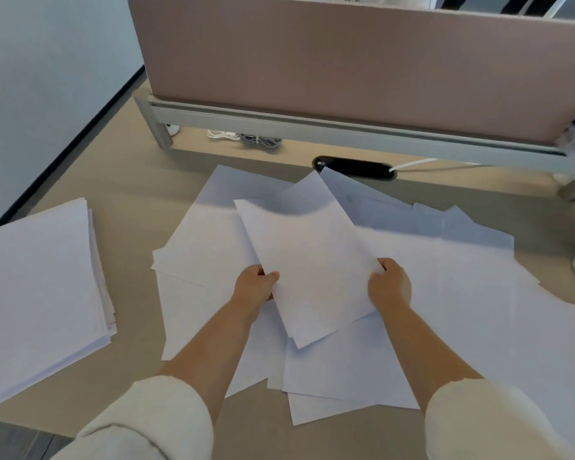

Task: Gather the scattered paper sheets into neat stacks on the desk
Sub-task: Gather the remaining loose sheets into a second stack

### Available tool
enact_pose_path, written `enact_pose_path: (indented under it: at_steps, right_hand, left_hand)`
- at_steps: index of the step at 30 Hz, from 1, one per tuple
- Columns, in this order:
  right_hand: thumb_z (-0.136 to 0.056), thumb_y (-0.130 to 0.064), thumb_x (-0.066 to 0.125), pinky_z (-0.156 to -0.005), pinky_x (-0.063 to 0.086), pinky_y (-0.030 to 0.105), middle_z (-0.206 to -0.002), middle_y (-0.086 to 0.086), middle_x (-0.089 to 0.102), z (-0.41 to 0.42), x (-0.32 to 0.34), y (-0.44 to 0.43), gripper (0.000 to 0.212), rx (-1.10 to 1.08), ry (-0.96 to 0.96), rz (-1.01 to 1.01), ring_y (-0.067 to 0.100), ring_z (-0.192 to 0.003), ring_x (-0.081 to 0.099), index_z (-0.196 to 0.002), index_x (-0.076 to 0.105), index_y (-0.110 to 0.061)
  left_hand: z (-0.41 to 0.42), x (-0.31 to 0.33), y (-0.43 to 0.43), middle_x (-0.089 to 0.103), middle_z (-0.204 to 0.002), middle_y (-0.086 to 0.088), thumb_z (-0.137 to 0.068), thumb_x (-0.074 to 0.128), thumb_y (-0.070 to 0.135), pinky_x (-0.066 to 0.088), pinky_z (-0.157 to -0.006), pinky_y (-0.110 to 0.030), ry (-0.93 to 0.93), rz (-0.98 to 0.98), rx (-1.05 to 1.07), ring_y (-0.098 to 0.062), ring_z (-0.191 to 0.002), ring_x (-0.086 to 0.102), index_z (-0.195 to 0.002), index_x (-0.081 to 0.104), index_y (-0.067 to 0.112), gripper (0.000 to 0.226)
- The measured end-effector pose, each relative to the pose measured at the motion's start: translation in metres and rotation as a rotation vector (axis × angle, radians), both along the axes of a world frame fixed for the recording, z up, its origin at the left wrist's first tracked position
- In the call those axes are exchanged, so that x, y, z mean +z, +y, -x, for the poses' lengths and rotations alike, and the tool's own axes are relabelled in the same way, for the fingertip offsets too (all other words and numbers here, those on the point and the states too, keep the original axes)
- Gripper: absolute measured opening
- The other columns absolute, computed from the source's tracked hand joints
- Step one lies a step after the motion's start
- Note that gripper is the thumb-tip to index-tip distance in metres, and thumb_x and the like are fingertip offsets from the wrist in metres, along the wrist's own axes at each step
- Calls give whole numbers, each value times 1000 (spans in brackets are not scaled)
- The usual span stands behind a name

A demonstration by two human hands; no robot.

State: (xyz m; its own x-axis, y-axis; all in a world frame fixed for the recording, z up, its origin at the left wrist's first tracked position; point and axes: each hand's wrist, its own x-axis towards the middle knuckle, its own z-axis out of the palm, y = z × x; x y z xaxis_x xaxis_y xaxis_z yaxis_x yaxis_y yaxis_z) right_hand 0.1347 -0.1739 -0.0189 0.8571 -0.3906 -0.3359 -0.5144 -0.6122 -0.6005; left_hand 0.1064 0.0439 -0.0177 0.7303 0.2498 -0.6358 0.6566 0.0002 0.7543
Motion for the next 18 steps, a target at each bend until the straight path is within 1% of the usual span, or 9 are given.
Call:
enact_pose_path:
  at_steps: [2, 4, 6, 9, 12, 13, 14, 16, 18]
  right_hand:
    - [-91, -8, 41, -89, 43, 40, -113, 10, 61, -9, 0, -9, 28, -30, 29, 82, 32, -108, 52, -111, 60, -14]
    - [-94, -11, 41, -92, 40, 42, -117, 10, 57, -17, -2, -16, 27, -46, 31, 125, 31, -113, 47, -110, 62, -13]
    - [-93, -12, 43, -94, 42, 42, -118, 10, 58, -24, -4, -22, 24, -71, 19, 113, 31, -112, 48, -104, 65, -12]
    - [-90, -9, 43, -92, 42, 40, -116, 9, 59, -32, -5, -25, 24, -70, 61, 98, 31, -111, 48, -102, 64, -11]
    - [-88, -10, 43, -94, 40, 41, -118, 9, 56, -35, -3, -27, 28, -55, 100, 114, 30, -112, 46, -109, 61, -14]
    - [-88, -10, 43, -94, 40, 41, -119, 10, 55, -36, -3, -28, 28, -54, 105, 118, 30, -112, 47, -110, 60, -14]
    - [-88, -10, 43, -93, 40, 40, -119, 10, 54, -37, -3, -29, 28, -55, 108, 119, 31, -111, 48, -111, 59, -14]
    - [-89, -10, 43, -93, 39, 40, -120, 10, 52, -38, -4, -31, 29, -49, 122, 124, 31, -111, 47, -113, 58, -14]
    - [-89, -10, 43, -94, 39, 40, -121, 10, 51, -39, -2, -32, 31, -36, 141, 136, 30, -113, 45, -116, 56, -15]
  left_hand:
    - [-9, -2, -10, 57, -81, -14, -78, 60, 17, 48, -69, -36, 21, -73, -5, -25, -72, 55, -80, 54, 9, 11]
    - [-15, 2, -17, 47, -68, -13, -79, 60, 16, 36, -59, -30, 12, -120, 18, -22, -61, 44, -76, 51, 8, 12]
    - [-21, 4, -21, 43, -64, -10, -82, 59, 13, 33, -59, -29, 4, -114, 57, -22, -60, 40, -73, 48, 8, 14]
    - [-29, 6, -25, 55, -76, -13, -84, 58, 11, 42, -68, -33, -4, -13, 112, -26, -72, 53, -74, 55, 8, 11]
    - [-34, 4, -27, 65, -93, -14, -86, 55, 9, 50, -73, -34, 6, 70, 164, -28, -79, 60, -93, 63, 7, 11]
    - [-35, 3, -28, 65, -94, -14, -86, 55, 9, 50, -72, -34, 13, 76, 174, -28, -78, 60, -94, 62, 7, 11]
    - [-37, 4, -28, 63, -91, -14, -87, 55, 9, 49, -71, -33, 20, 79, 178, -27, -75, 59, -88, 61, 7, 7]
    - [-38, 2, -31, 60, -82, -13, -88, 56, 10, 46, -67, -30, 33, 73, 187, -26, -69, 56, -77, 58, 10, 12]
    - [-39, 3, -34, 58, -75, -9, -89, 56, 9, 45, -61, -27, 41, 91, 199, -22, -64, 55, -77, 58, 10, 12]
